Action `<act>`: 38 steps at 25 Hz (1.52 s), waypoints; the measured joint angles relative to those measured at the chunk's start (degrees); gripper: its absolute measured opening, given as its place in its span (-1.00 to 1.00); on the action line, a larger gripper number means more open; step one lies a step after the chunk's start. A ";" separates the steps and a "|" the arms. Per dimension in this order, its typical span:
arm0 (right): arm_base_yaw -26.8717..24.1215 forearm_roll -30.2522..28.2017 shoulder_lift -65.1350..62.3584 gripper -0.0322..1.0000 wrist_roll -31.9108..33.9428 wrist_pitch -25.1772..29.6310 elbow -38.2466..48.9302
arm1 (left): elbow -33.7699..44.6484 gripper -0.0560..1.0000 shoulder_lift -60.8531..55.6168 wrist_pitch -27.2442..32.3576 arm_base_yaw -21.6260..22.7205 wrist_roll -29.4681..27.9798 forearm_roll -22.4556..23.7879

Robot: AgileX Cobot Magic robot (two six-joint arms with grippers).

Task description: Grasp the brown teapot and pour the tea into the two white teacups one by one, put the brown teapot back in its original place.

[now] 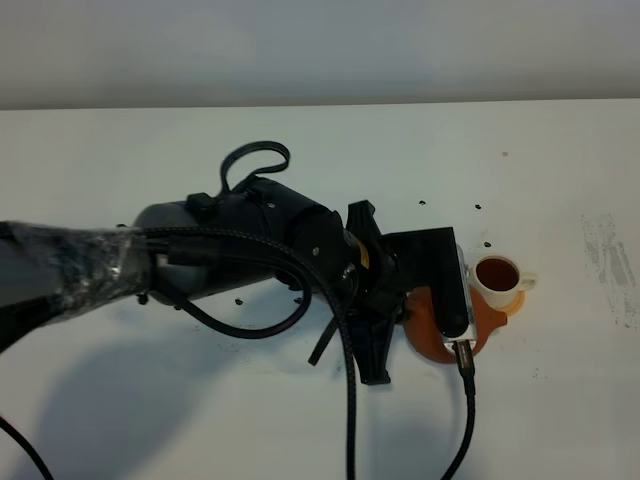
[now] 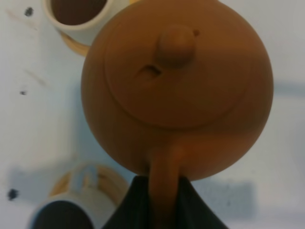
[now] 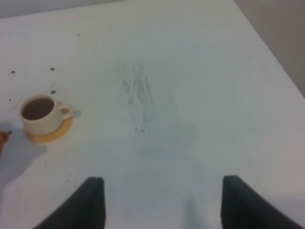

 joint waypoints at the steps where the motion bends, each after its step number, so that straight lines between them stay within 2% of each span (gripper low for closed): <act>1: 0.00 0.00 0.00 0.05 0.00 0.00 0.00 | 0.00 -0.75 0.57 -0.14 -0.04 -0.18 -0.43; 8: 0.00 0.00 0.00 0.05 0.00 0.00 0.00 | 0.00 -0.75 4.48 -2.51 -0.04 -1.93 -4.61; 21: 0.00 0.02 0.00 0.05 0.00 0.00 0.00 | 0.00 -0.75 5.46 -3.07 -0.04 -5.21 -7.75; 31: 0.00 0.02 0.00 0.05 0.00 0.00 0.00 | 0.33 -0.75 -0.60 -0.86 0.63 -9.80 -3.23; 38: 0.00 0.07 0.00 0.05 0.00 0.00 0.00 | 5.26 -0.75 -5.51 -0.74 5.00 -10.72 -2.19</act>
